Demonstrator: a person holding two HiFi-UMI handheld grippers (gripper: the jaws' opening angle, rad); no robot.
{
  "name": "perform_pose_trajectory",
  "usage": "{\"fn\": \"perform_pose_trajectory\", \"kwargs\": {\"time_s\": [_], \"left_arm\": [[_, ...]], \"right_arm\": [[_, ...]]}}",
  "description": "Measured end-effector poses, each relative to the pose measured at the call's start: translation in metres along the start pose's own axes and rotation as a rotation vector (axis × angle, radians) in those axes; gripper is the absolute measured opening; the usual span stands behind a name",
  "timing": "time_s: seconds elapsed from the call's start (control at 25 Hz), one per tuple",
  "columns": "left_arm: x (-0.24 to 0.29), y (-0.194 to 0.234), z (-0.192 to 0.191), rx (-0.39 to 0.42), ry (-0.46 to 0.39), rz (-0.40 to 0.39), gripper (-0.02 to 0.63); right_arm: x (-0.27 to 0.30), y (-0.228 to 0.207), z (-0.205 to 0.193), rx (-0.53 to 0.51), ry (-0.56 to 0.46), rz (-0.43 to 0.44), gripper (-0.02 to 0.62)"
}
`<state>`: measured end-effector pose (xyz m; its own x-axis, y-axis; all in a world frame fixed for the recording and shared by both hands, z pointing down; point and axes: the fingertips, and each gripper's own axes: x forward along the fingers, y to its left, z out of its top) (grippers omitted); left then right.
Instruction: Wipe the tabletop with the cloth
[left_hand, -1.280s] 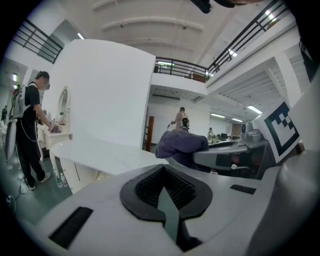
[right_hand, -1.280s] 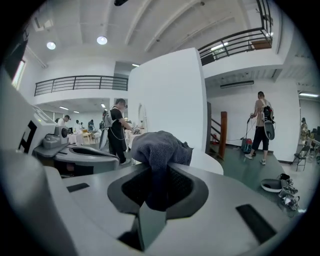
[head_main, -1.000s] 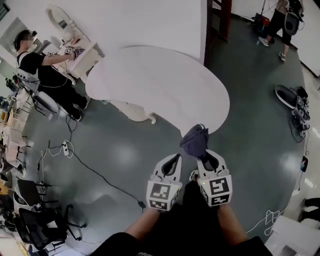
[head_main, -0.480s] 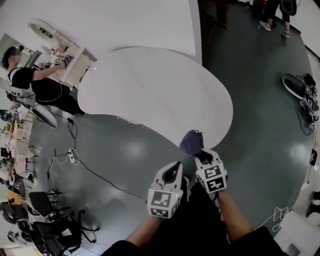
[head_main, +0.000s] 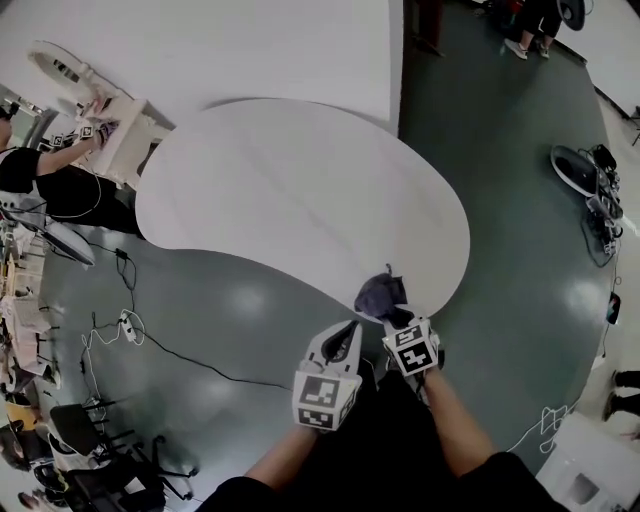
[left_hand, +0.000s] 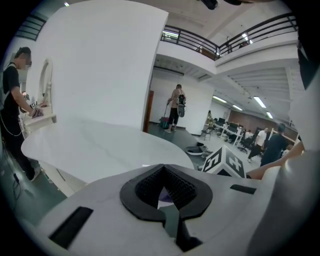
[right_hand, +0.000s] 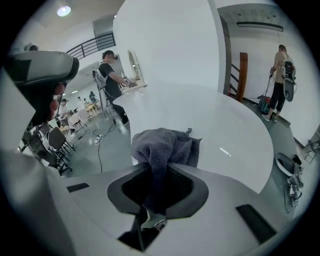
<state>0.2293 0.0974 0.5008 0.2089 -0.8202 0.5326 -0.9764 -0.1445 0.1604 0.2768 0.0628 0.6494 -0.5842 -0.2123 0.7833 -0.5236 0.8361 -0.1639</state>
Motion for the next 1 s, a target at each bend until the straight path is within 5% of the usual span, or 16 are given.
{"fn": "perform_pose_trajectory", "kwargs": {"time_s": [0.2, 0.52, 1.0], "left_arm": [[0.012, 0.021, -0.004, -0.001, 0.037, -0.035, 0.006], [0.019, 0.053, -0.011, -0.019, 0.059, -0.055, 0.006], [0.006, 0.140, -0.016, -0.067, 0.056, 0.046, 0.006]], "right_arm": [[0.007, -0.012, 0.013, 0.007, 0.016, -0.084, 0.057], [0.031, 0.000, 0.039, -0.011, 0.037, -0.080, 0.057], [0.076, 0.028, 0.091, -0.007, 0.014, -0.082, 0.057]]}}
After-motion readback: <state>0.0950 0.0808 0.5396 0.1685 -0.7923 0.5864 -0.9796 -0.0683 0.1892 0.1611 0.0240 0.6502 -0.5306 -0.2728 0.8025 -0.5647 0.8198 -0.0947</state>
